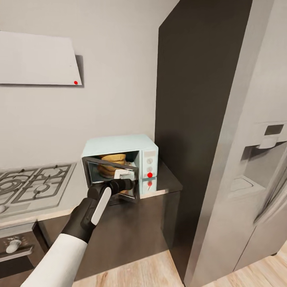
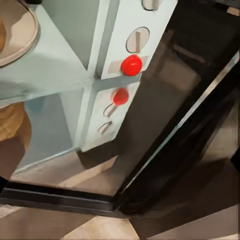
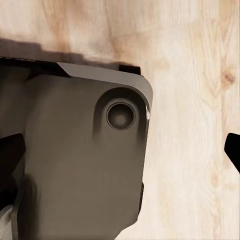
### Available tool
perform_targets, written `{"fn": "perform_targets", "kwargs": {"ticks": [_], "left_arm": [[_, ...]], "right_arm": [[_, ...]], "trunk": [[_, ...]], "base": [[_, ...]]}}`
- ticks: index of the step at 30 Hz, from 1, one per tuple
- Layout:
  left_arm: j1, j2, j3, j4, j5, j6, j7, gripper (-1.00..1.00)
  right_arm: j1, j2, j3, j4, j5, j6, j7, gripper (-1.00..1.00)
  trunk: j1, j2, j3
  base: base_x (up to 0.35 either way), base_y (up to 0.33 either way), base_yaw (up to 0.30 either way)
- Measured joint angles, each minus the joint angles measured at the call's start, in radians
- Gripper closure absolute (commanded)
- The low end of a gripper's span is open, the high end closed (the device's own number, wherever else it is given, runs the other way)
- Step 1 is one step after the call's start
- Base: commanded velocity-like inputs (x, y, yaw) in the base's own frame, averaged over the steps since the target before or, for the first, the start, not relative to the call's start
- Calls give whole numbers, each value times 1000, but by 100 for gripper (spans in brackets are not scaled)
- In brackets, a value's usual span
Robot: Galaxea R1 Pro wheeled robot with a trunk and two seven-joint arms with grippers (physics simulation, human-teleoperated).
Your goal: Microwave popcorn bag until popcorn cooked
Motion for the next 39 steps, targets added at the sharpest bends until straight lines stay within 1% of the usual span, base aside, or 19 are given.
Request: {"fn": "perform_targets", "kwargs": {"ticks": [2,3,4,10,11,12,24,25,26,28,30,31,36,39], "left_arm": [[0,0,-9,0,-1,0,0,-100],[0,0,-4,0,-16,0,3,-100],[0,0,-5,0,-3,-1,0,-100],[0,-1,-15,0,2,-1,2,-100],[0,-1,0,0,-31,0,5,-100],[0,-1,3,0,-37,0,6,-100],[0,-2,3,1,-39,0,7,-100],[0,-2,3,1,-38,-1,13,-100],[0,-3,3,1,-40,-1,35,-100],[0,-9,5,2,-43,-2,110,-100],[0,-17,6,2,-41,-2,156,-100],[0,-19,6,2,-41,-2,167,-100],[0,-22,6,2,-47,-2,180,-100],[0,-23,6,-27,-57,89,178,-100]], "right_arm": [[0,0,0,0,0,0,0,-100],[0,0,0,0,0,0,0,-100],[0,0,0,0,0,0,0,-100],[0,1,0,0,0,0,-1,-100],[0,1,0,0,0,0,-1,-100],[0,1,0,0,1,0,-1,-100],[0,2,1,0,1,0,-1,-100],[0,2,1,0,1,0,-1,-100],[0,2,1,0,1,0,-1,-100],[0,2,1,0,1,0,-1,-100],[0,2,1,0,1,0,-1,-100],[0,2,1,0,1,0,-1,-100],[0,2,1,0,1,0,-1,-100],[0,2,1,0,1,0,-1,-100]], "trunk": [[0,0,0],[0,0,0],[0,0,0],[0,0,0],[0,0,0],[0,0,0],[0,0,0],[0,0,0],[0,0,0],[0,0,0],[0,0,0],[0,0,0],[0,0,0],[-4,0,0]], "base": [[177,0,0],[177,0,0],[177,0,0],[177,0,0],[177,0,0],[177,0,0],[177,0,0],[177,0,0],[177,0,0],[177,0,0],[177,0,0],[177,0,0],[177,0,0],[164,0,0]]}}
